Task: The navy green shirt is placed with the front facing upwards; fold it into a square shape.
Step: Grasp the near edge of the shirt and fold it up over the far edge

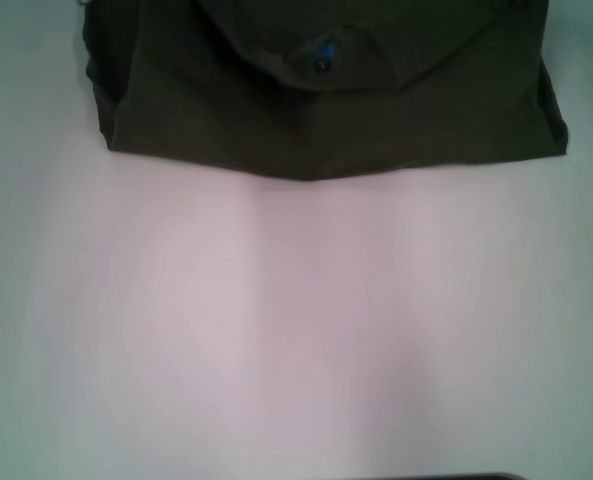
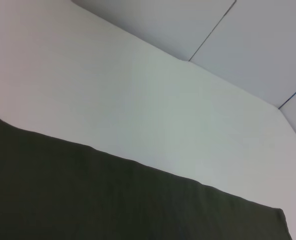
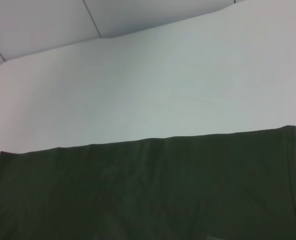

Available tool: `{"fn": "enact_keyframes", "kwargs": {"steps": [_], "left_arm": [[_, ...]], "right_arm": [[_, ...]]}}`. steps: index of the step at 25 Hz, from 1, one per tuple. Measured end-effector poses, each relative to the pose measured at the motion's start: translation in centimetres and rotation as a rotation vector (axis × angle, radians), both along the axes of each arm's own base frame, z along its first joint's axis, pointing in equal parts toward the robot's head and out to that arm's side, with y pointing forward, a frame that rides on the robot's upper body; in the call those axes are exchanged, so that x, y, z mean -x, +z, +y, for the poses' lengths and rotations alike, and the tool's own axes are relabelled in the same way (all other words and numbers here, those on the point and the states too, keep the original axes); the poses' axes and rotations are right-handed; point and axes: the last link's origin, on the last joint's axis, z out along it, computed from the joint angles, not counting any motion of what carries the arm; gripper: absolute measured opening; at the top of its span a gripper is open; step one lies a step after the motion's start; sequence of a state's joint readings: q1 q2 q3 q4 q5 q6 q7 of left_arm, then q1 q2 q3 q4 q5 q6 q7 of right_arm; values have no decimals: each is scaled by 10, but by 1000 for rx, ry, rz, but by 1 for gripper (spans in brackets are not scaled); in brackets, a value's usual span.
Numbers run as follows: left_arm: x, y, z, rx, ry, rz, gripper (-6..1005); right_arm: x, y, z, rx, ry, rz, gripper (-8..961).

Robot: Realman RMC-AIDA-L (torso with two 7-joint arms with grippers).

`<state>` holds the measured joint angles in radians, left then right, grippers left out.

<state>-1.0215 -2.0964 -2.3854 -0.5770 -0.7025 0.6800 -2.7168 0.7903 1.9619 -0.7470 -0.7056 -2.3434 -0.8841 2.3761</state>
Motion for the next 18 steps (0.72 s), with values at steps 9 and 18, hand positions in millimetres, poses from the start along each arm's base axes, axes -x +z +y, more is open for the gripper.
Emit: {"fn": "enact_keyframes", "kwargs": {"steps": [9, 18], "left_arm": [[8, 2, -2, 0, 12, 1, 241], [9, 1, -4, 17, 13, 3, 487]], "right_arm": [[-5, 5, -1, -2, -15, -2, 90], [0, -7, 3, 106, -17, -94, 338]]}}
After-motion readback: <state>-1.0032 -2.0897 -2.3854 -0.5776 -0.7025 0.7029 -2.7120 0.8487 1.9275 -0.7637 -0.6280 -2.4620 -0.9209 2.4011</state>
